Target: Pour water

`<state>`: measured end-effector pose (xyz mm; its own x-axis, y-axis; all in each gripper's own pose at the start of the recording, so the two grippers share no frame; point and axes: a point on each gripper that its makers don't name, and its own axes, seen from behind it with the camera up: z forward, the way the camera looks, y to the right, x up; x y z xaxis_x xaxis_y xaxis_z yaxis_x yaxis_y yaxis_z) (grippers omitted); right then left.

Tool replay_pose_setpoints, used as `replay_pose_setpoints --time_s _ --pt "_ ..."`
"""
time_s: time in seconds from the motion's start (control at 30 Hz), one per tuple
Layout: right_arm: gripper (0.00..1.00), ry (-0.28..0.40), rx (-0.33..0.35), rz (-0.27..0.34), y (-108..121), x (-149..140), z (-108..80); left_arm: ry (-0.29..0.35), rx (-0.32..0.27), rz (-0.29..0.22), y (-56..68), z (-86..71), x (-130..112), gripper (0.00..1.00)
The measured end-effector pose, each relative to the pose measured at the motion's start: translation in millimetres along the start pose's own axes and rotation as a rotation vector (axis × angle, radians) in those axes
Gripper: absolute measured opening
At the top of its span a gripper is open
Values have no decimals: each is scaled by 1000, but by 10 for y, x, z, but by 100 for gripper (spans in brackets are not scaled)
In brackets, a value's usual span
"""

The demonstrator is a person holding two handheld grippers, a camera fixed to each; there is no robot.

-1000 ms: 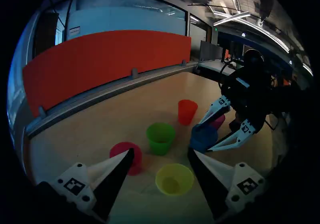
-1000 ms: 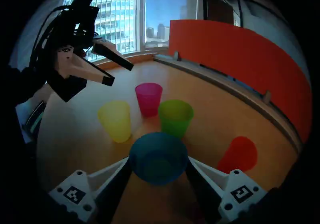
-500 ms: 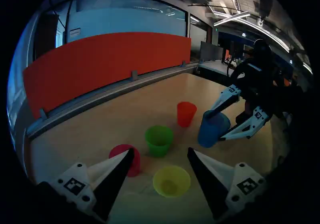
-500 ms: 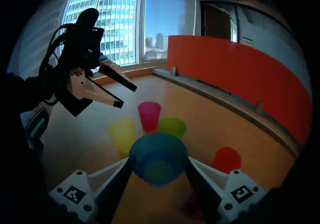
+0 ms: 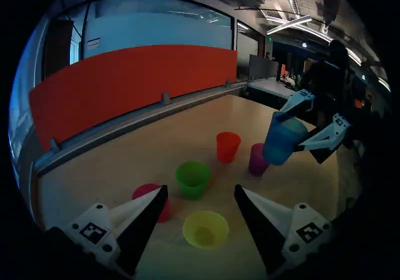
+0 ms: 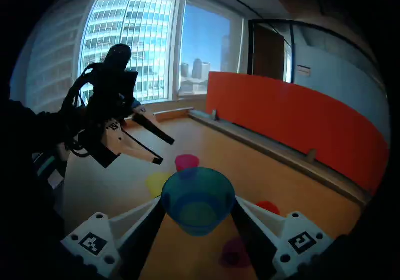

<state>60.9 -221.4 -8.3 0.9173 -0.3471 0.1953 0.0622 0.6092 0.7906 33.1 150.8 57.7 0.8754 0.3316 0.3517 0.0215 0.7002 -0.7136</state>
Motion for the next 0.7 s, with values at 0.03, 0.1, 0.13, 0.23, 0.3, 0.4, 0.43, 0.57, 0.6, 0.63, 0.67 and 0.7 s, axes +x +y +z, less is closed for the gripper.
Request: replay_pose_setpoints --time_s 0.03,0.1,0.13,0.23,0.3,0.4,0.43,0.57,0.6,0.63,0.67,0.7 --pt "89 12 1 0 -16 34 -32 2 -1 -2 12 0 5 99" --pt "89 32 2 -2 -46 92 -87 5 -3 -5 35 0 14 99" --pt "89 41 2 -4 -62 117 -112 8 -5 -7 51 -2 22 99" --pt "89 65 3 -9 -101 183 -172 11 -10 -9 86 -5 35 99" --pt "89 78 5 -11 -123 225 -203 11 -12 -8 100 -6 38 99" --pt "90 102 12 -7 -148 299 -249 7 -9 -3 105 -6 39 99" --pt "90 112 13 -4 -151 328 -264 6 -8 -3 106 -5 38 99" --pt "90 144 17 1 -156 406 -305 3 -9 -5 106 8 35 99" --pt "90 150 17 2 -155 418 -312 3 -9 -6 105 12 34 99" --pt "90 155 17 3 -155 428 -317 3 -10 -8 104 17 34 99" --pt "90 158 18 4 -154 437 -322 3 -11 -10 102 22 34 99" --pt "90 162 18 4 -153 445 -325 2 -12 -12 101 26 34 99"
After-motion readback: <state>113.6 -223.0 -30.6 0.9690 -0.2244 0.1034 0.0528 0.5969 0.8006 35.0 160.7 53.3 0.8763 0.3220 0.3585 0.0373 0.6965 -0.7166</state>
